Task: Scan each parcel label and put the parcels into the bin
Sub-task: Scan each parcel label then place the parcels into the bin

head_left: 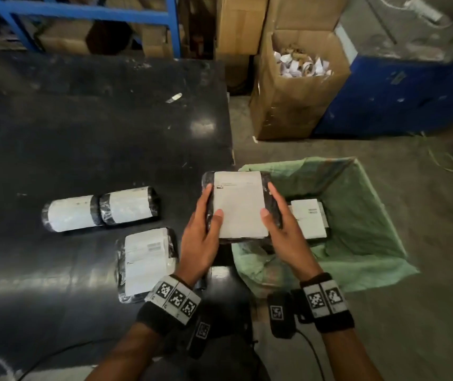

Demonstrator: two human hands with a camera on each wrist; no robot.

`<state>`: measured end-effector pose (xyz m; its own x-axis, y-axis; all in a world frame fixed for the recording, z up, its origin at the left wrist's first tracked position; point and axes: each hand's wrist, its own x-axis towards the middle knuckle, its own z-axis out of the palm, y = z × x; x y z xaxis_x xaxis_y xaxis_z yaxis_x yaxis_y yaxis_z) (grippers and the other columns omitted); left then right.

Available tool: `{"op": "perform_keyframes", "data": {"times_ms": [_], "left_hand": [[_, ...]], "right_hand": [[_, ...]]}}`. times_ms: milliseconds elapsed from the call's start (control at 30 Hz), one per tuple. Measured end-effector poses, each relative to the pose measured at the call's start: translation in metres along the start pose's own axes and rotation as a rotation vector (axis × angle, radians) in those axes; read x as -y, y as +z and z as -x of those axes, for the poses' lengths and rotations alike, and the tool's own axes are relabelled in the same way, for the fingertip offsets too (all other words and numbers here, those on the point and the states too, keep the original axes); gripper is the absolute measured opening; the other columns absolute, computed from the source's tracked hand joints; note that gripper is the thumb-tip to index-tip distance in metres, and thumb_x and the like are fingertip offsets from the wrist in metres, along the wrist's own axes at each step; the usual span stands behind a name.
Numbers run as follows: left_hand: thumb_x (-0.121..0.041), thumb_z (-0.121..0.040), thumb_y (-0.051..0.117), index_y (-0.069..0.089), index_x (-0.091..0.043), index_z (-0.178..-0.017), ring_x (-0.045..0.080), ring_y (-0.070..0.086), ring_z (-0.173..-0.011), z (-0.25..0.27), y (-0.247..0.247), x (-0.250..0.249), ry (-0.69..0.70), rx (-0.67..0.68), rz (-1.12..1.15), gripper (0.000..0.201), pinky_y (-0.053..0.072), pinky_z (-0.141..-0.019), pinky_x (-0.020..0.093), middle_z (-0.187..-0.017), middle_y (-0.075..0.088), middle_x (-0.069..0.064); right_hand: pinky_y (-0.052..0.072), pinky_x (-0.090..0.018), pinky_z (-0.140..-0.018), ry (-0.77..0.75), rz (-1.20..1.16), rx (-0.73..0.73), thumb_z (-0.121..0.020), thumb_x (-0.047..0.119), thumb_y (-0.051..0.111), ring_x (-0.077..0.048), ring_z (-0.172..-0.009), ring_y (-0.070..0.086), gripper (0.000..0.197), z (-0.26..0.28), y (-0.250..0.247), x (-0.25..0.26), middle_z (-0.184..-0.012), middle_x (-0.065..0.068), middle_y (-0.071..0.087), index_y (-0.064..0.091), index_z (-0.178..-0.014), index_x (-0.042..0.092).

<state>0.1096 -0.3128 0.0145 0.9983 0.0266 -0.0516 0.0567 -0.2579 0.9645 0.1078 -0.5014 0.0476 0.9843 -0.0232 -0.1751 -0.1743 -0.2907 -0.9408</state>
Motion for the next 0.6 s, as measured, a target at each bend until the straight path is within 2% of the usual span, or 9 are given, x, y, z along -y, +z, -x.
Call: {"op": "perform_keyframes", "data": {"times_ms": [67,100,200,300,367,433,467,533,600], "left_hand": [[-0.046,-0.103,0.043,0.023,-0.045,-0.155,0.001,0.051,-0.11,-0.006,0.023,0.0,0.0,0.052,-0.149,0.056,0.036,-0.099,0.025,-0.133,0.045,-0.007],[-0.044,-0.104,0.042,0.023,-0.04,-0.157,0.005,0.047,-0.117,-0.008,0.034,0.003,0.009,0.073,-0.175,0.056,0.033,-0.103,0.024,-0.134,0.042,-0.006],[-0.045,-0.101,0.037,0.024,-0.019,-0.158,0.027,0.023,-0.149,-0.017,0.065,0.022,0.067,0.112,-0.369,0.064,0.023,-0.122,0.04,-0.159,0.029,0.014],[-0.043,-0.098,0.033,0.02,-0.005,-0.158,0.034,0.003,-0.155,-0.019,0.097,0.036,0.117,0.13,-0.601,0.072,0.015,-0.126,0.048,-0.167,0.009,0.02],[-0.04,-0.099,0.029,0.008,-0.002,-0.159,0.03,-0.005,-0.156,-0.015,0.113,0.042,0.134,0.186,-0.73,0.074,0.014,-0.126,0.048,-0.168,-0.002,0.018],[-0.037,-0.099,0.025,-0.001,-0.001,-0.158,0.028,-0.01,-0.155,-0.012,0.121,0.048,0.115,0.22,-0.803,0.074,0.014,-0.126,0.046,-0.167,-0.01,0.016],[-0.034,-0.1,0.026,-0.003,0.0,-0.158,0.028,-0.011,-0.155,-0.012,0.122,0.05,0.098,0.226,-0.817,0.073,0.014,-0.126,0.046,-0.167,-0.012,0.017],[-0.029,-0.1,0.026,-0.004,0.001,-0.158,0.029,-0.013,-0.155,-0.013,0.122,0.052,0.095,0.236,-0.846,0.071,0.014,-0.126,0.046,-0.167,-0.014,0.018],[-0.03,-0.101,0.023,-0.007,0.0,-0.157,0.028,-0.017,-0.154,-0.011,0.121,0.05,0.111,0.255,-0.865,0.071,0.011,-0.126,0.045,-0.166,-0.018,0.017]], "right_hand": [[0.034,-0.007,-0.105,0.019,0.072,-0.029,-0.101,0.031,0.051,0.023,-0.126,0.039,0.056,-0.003,-0.039,-0.004,-0.133,0.046,0.038,0.03,-0.152,0.041],[0.036,-0.013,-0.107,0.039,0.113,-0.041,-0.101,0.031,0.051,0.016,-0.129,0.041,0.056,-0.006,-0.057,-0.009,-0.135,0.043,0.039,0.031,-0.152,0.04],[0.037,-0.036,-0.115,0.142,0.207,-0.04,-0.101,0.022,0.051,-0.011,-0.138,0.042,0.056,-0.028,-0.106,-0.029,-0.151,0.011,0.042,0.031,-0.153,0.03],[0.04,-0.038,-0.111,0.266,0.36,0.03,-0.1,0.02,0.052,-0.023,-0.136,0.046,0.058,-0.063,-0.136,-0.052,-0.155,-0.005,0.04,0.03,-0.154,0.025],[0.054,-0.042,-0.094,0.336,0.416,0.074,-0.1,0.02,0.053,-0.028,-0.118,0.058,0.059,-0.086,-0.14,-0.065,-0.151,-0.006,0.044,0.031,-0.154,0.027],[0.062,-0.038,-0.058,0.43,0.422,0.128,-0.1,0.021,0.052,-0.029,-0.089,0.063,0.059,-0.106,-0.135,-0.078,-0.143,-0.004,0.046,0.029,-0.153,0.031],[0.059,-0.035,-0.047,0.475,0.421,0.149,-0.1,0.022,0.053,-0.03,-0.084,0.063,0.059,-0.115,-0.131,-0.083,-0.142,-0.008,0.046,0.029,-0.153,0.033],[0.059,-0.036,-0.046,0.532,0.402,0.187,-0.099,0.024,0.054,-0.036,-0.094,0.063,0.059,-0.134,-0.119,-0.092,-0.145,-0.013,0.045,0.03,-0.152,0.035],[0.059,-0.032,-0.047,0.546,0.387,0.206,-0.1,0.026,0.053,-0.038,-0.106,0.06,0.058,-0.145,-0.104,-0.102,-0.148,-0.013,0.044,0.03,-0.153,0.033]]}}
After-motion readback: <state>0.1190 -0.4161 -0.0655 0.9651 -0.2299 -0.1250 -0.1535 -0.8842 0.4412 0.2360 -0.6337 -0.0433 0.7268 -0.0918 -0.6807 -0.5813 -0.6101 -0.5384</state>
